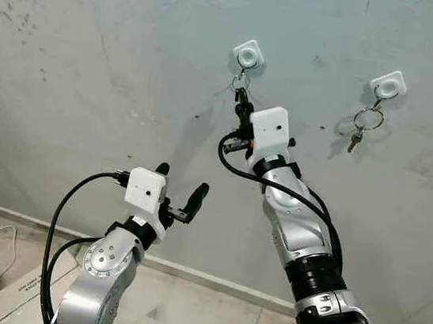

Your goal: Hang keys on a hook

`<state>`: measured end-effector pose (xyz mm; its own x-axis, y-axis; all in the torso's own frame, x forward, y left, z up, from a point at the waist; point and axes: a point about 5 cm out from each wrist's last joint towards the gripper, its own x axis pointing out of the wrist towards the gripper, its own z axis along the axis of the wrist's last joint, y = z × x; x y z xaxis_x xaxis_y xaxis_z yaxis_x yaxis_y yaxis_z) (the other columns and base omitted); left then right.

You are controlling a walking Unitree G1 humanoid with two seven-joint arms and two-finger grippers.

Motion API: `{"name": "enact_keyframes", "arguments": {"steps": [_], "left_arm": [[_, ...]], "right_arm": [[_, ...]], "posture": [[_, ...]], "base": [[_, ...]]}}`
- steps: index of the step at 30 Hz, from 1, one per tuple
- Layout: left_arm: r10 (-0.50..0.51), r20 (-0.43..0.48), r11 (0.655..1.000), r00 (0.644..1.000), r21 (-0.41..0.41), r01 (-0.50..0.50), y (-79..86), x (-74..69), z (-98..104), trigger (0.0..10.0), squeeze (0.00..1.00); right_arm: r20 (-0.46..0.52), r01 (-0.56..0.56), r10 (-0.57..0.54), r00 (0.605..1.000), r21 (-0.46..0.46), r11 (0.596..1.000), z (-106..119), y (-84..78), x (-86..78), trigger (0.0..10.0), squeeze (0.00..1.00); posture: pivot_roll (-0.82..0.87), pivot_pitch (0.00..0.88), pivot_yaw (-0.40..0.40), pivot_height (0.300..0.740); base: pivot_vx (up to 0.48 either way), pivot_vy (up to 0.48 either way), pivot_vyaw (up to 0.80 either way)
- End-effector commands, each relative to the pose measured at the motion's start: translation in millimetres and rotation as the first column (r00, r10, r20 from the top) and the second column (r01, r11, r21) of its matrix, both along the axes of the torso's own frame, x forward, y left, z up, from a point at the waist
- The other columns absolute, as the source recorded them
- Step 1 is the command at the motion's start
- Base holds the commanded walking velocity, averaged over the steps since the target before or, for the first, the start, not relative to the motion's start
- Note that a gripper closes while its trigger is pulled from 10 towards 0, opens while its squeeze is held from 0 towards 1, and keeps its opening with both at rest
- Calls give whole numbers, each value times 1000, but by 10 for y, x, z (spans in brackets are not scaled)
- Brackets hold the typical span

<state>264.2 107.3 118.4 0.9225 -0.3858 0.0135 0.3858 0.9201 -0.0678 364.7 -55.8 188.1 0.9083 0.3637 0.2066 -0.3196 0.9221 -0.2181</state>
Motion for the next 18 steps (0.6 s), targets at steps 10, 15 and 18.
{"name": "enact_keyframes", "arguments": {"steps": [10,15,18], "left_arm": [[-18,10,1000,1000,-5,18,-55,9,48,10000,0],[-32,31,999,999,-13,32,-70,16,103,10000,0],[-48,83,999,995,2,48,-87,13,183,10000,0]], "right_arm": [[-12,57,-57,998,-54,997,31,-45,78,10000,0],[-41,69,-73,997,-86,994,-49,-84,81,10000,0],[-47,71,-76,996,-94,993,-63,-94,84,10000,0]], "posture": [[78,0,42,740],[74,0,42,740],[73,0,40,740]], "base": [[0,0,0],[0,0,0],[0,0,0]]}}
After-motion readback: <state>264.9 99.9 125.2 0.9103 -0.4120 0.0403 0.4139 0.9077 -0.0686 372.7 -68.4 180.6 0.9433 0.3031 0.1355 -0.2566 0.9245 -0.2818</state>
